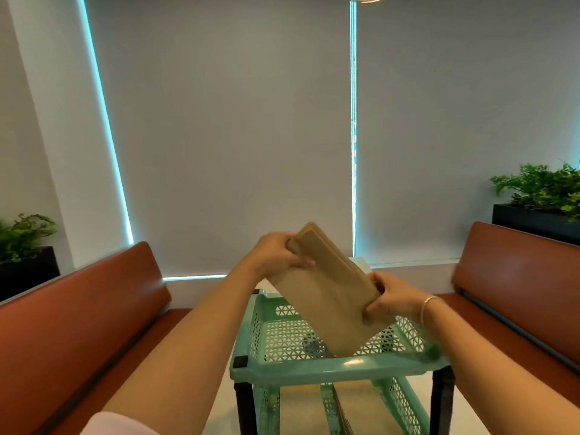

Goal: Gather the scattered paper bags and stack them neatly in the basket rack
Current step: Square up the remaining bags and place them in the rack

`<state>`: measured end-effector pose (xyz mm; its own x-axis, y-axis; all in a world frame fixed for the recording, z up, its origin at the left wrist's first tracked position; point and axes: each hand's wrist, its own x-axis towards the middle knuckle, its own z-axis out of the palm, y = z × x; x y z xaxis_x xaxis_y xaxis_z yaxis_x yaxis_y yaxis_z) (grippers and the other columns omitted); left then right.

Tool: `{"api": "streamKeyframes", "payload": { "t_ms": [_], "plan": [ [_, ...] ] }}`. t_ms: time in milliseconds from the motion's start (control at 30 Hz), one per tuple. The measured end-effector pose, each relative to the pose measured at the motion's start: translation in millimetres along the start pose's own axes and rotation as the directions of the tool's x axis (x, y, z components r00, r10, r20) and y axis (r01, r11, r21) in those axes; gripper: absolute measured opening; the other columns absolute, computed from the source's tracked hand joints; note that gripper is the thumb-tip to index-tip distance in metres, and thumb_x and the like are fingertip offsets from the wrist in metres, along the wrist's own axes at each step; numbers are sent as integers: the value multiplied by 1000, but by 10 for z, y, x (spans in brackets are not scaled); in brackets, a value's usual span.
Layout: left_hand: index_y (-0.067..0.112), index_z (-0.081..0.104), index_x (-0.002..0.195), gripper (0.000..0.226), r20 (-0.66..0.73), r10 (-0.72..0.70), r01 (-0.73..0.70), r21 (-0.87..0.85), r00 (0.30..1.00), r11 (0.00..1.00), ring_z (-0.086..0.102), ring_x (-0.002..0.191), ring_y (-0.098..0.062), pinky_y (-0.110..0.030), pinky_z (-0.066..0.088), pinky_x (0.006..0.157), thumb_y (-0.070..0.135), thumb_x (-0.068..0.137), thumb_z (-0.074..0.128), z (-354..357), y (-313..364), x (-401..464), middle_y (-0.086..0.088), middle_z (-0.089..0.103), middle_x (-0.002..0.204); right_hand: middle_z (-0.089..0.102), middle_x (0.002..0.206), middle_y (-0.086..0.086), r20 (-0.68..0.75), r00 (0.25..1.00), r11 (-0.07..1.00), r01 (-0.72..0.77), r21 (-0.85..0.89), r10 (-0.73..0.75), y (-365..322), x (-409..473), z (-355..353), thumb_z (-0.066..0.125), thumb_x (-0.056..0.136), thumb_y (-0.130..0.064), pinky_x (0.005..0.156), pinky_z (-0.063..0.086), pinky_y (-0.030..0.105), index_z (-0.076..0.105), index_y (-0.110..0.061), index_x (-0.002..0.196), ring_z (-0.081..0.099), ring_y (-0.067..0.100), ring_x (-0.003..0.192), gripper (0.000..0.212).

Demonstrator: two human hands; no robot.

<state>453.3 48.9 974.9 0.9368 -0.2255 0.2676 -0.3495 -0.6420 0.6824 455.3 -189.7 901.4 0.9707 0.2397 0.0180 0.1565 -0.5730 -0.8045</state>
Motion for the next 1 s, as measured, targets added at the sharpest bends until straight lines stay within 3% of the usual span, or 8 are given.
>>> {"api": "streamKeyframes", "payload": {
  "t_ms": [67,167,300,433,567,700,867,1000],
  "plan": [
    [9,61,111,38,-47,-85,63,-343,995,937,65,90,-18,-28,56,82,8,75,76,68,-198,-125,-3,68,99,60,98,5,-38,999,999,36,18,-35,-81,-46,-168,78,56,-4,67,52,24,52,-17,103,60,17,84,55],
    [-1,56,116,41,-8,-195,160,-538,981,827,61,79,-10,-9,53,58,-6,78,69,239,-415,-233,-4,65,93,61,93,3,-73,995,996,66,-63,-71,-152,-53,-276,70,45,-17,69,53,27,55,-21,96,60,17,82,54],
    [2,61,115,49,151,-259,299,-418,954,858,63,90,-14,-15,55,63,-12,70,73,302,-636,-295,-7,68,103,63,92,3,-81,993,990,75,-120,-85,-187,17,-316,74,52,-15,78,54,31,59,-22,95,60,16,82,46],
    [3,65,108,48,173,-331,369,-299,928,880,64,95,-19,-28,54,80,-9,64,77,337,-677,-318,-9,70,104,59,94,1,-2,1000,991,22,-133,-22,-92,69,-199,72,68,-2,73,52,24,55,-20,102,57,13,83,42],
    [8,63,111,82,182,-389,423,-219,903,879,61,104,-26,-38,51,94,15,34,89,390,-769,-202,-7,68,110,54,108,8,-9,1000,1000,-18,3,18,83,66,-66,69,71,4,68,50,22,47,-18,117,56,17,90,56],
    [10,61,117,47,194,-423,462,-249,885,851,56,106,-21,-30,45,92,-3,73,74,437,-684,-312,-6,64,115,53,114,9,-49,998,980,-38,197,48,170,64,7,68,70,8,72,52,26,38,-22,124,56,22,98,69],
    [8,49,130,47,186,-465,500,-251,865,829,48,122,-26,-34,38,102,-1,86,62,505,-694,-315,-7,55,130,64,105,13,-100,991,963,-58,263,87,280,72,164,73,64,12,80,56,38,54,-9,118,61,27,98,61],
    [7,49,127,39,144,-477,498,-285,867,819,52,117,-26,-37,41,103,8,90,60,486,-695,-301,-9,57,125,65,99,9,-171,978,931,-47,363,116,245,100,207,71,74,3,92,50,44,59,-8,108,60,29,99,38]
  ]
}}
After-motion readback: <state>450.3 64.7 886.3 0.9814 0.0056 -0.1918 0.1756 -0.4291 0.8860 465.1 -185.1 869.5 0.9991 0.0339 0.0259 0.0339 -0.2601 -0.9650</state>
